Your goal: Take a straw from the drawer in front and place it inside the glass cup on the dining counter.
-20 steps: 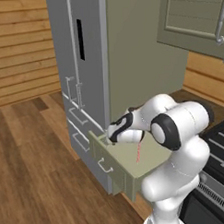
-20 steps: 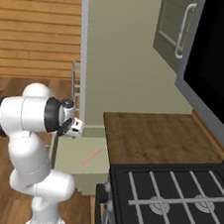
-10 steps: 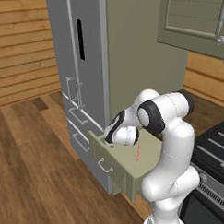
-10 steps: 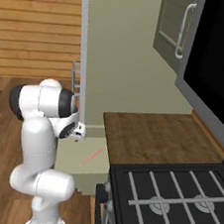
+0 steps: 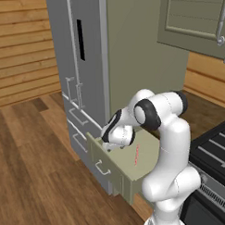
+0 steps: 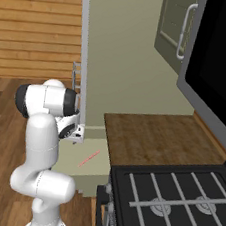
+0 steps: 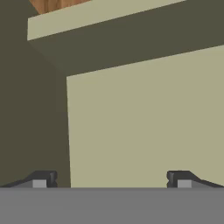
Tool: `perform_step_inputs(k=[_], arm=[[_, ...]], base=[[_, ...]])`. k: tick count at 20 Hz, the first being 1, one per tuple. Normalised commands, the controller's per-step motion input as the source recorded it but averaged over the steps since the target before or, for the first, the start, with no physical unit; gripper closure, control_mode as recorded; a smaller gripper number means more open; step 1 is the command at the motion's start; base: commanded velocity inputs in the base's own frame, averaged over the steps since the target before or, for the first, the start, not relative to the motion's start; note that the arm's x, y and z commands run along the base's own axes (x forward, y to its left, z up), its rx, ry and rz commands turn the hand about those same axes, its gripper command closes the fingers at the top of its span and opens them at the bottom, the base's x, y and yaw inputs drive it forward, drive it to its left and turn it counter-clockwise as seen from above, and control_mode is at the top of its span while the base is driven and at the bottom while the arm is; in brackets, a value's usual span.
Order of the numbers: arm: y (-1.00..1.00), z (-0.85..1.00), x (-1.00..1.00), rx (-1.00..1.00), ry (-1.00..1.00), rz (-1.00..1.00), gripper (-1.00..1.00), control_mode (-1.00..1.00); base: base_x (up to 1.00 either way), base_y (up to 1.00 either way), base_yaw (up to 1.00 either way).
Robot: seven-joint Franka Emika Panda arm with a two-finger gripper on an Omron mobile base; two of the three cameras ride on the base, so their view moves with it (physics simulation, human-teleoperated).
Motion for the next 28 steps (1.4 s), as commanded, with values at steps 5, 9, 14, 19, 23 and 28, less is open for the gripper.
perform_step_inputs(k=[5, 9, 14, 19, 23, 28], arm=[[0.94, -0.3, -0.16, 0.03, 0.07, 0.08, -1.0, -1.0], [1.0, -0.19, -0.29, 0.0, 0.04, 0.09, -1.0, -1.0], [0.22, 0.3, -0.24, -0.02, -0.05, -0.02, -1.0, -1.0], [-0.86, 0.38, 0.0, -0.08, -0.02, -0.17, -1.0, -1.0], [-0.87, 0.0, 0.0, -0.08, 0.0, -0.17, -1.0, -1.0], [-0.63, 0.0, 0.01, -0.08, 0.01, -0.18, -1.0, -1.0]], base=[[0.0, 0.0, 0.0], [0.0, 0.0, 0.0], [0.0, 0.0, 0.0], [0.0, 0.0, 0.0], [0.0, 0.0, 0.0], [0.0, 0.0, 0.0]])
